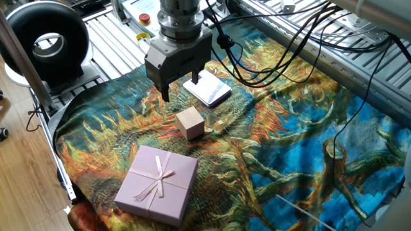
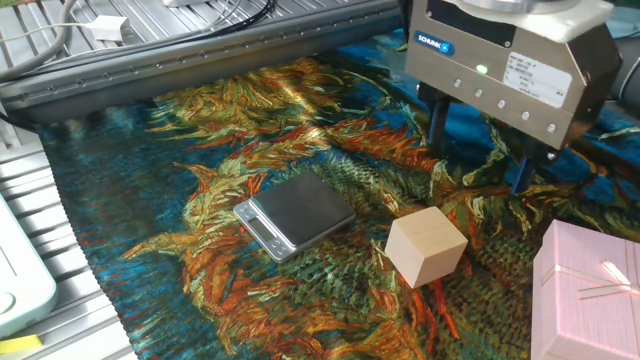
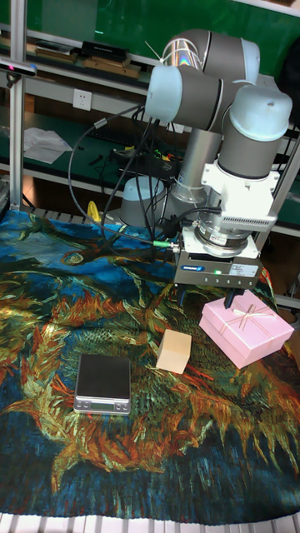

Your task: Place the block on the scale

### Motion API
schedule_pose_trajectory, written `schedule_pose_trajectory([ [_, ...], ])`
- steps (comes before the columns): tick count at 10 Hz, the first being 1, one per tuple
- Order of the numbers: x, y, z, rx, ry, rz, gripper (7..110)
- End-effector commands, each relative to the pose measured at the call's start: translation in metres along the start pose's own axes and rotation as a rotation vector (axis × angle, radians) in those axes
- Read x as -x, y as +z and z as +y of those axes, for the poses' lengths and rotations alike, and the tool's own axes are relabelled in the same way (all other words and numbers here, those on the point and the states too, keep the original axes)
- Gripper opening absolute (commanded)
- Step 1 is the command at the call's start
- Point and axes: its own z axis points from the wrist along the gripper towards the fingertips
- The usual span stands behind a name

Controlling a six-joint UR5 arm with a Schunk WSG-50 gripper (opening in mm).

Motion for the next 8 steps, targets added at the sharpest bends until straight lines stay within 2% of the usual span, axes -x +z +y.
schedule_pose_trajectory([
  [1, -0.001, -0.001, -0.004, -0.014, 0.009, 0.004, 88],
  [3, 0.006, 0.012, -0.003, -0.01, -0.017, -0.001, 88],
  [4, 0.013, 0.02, 0.003, 0.022, -0.024, -0.017, 88],
  [6, 0.018, 0.035, 0.005, 0.022, -0.007, -0.017, 88],
  [7, 0.021, 0.044, 0.005, 0.017, 0.003, -0.019, 110],
  [8, 0.026, 0.056, 0.0, 0.0, 0.019, -0.033, 110],
])
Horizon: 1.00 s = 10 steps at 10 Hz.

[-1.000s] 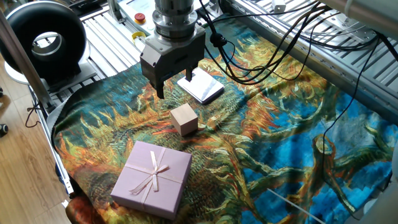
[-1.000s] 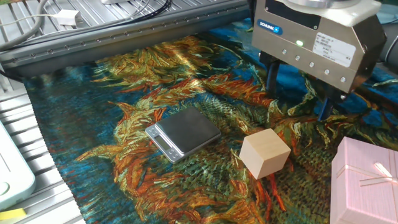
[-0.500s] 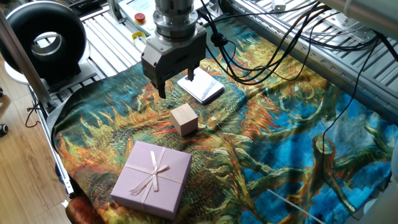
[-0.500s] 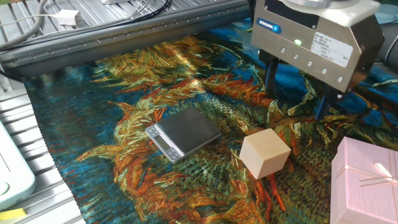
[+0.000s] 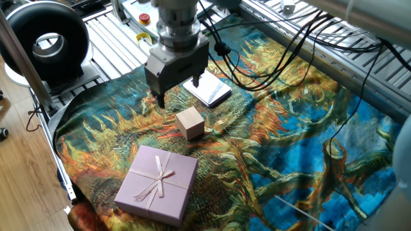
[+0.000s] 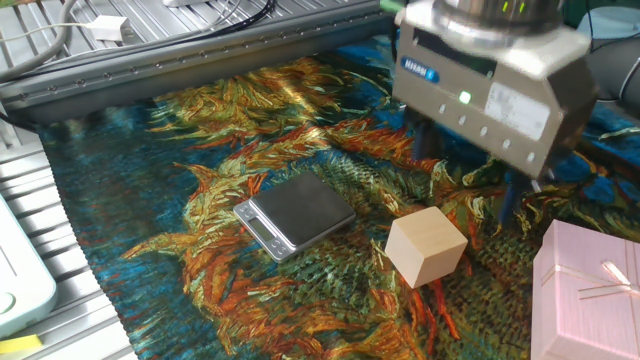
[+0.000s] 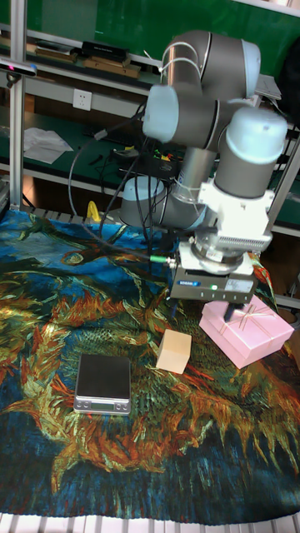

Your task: Place the block on the scale

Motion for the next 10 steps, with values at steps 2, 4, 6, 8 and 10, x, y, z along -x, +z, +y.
schedule_pose_trajectory([
  [2, 0.019, 0.039, -0.002, 0.009, 0.194, -0.051, 110],
  [4, 0.021, 0.051, -0.012, -0.005, 0.343, -0.059, 88],
  [6, 0.02, 0.056, -0.017, -0.013, 0.387, -0.061, 88],
  [8, 0.015, 0.066, -0.023, -0.037, 0.337, -0.076, 88],
  [10, 0.012, 0.074, -0.02, -0.041, 0.255, -0.1, 88],
])
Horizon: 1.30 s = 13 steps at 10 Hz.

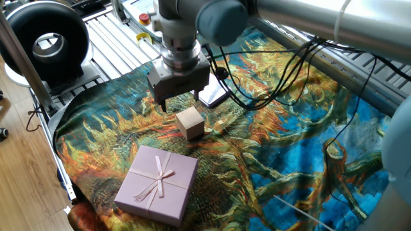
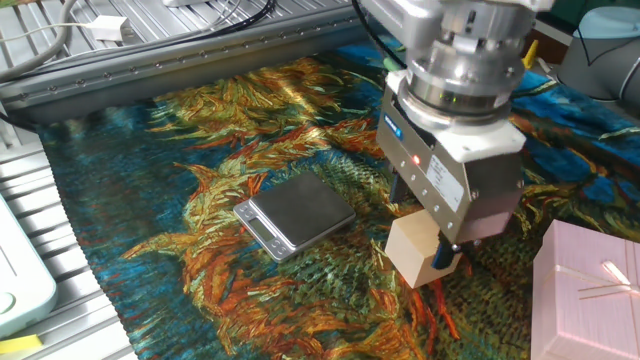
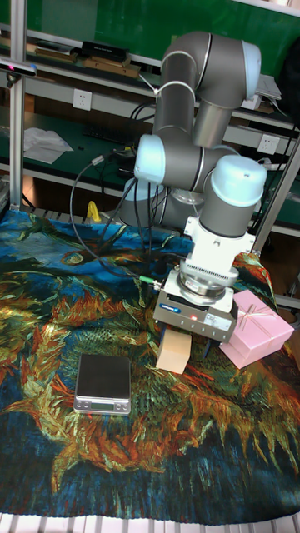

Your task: Place the block on the scale

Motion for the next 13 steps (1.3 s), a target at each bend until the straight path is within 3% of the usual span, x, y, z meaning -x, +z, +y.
schedule_pose_trajectory([
  [1, -0.004, 0.011, 0.001, 0.006, -0.095, -0.043, 88],
  [3, -0.01, 0.01, 0.002, 0.017, -0.131, -0.038, 88],
  [4, -0.012, 0.012, 0.001, 0.019, -0.136, -0.036, 110],
  [8, -0.015, 0.024, -0.015, 0.021, -0.148, -0.052, 110],
  [13, -0.021, 0.033, -0.011, 0.029, -0.132, -0.059, 110],
])
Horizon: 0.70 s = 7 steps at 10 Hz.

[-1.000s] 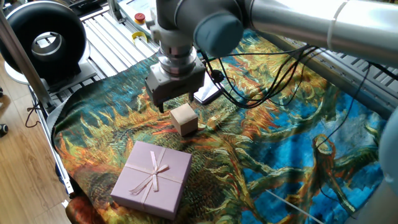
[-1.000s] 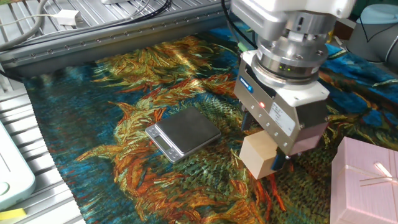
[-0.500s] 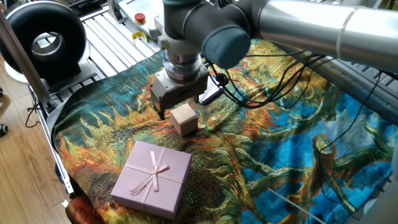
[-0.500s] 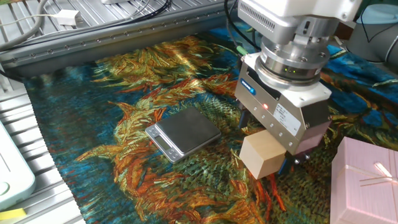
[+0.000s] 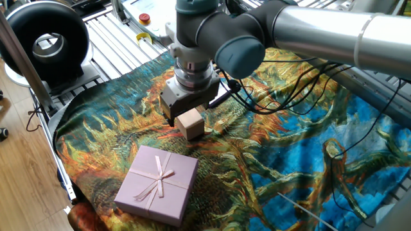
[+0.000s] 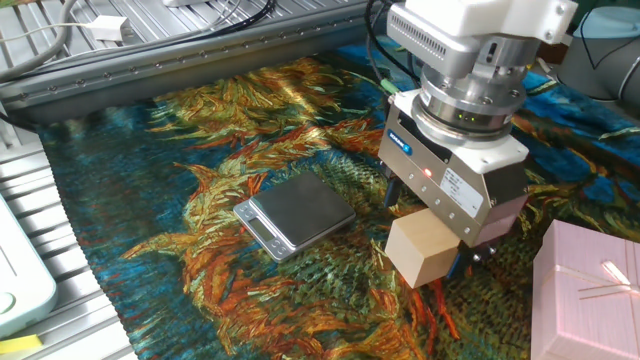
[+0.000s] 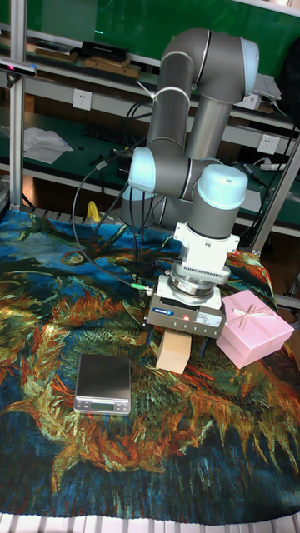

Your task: Place the block on the scale

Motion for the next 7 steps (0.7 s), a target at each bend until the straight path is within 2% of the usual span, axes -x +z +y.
schedule_pose_trajectory([
  [1, -0.001, 0.007, 0.003, 0.014, 0.014, -0.008, 110],
  [4, 0.004, 0.017, 0.001, 0.009, 0.016, -0.028, 110],
  [6, 0.006, 0.017, 0.0, 0.008, 0.017, -0.036, 110],
  [7, 0.008, 0.017, 0.004, 0.023, 0.026, -0.044, 110],
])
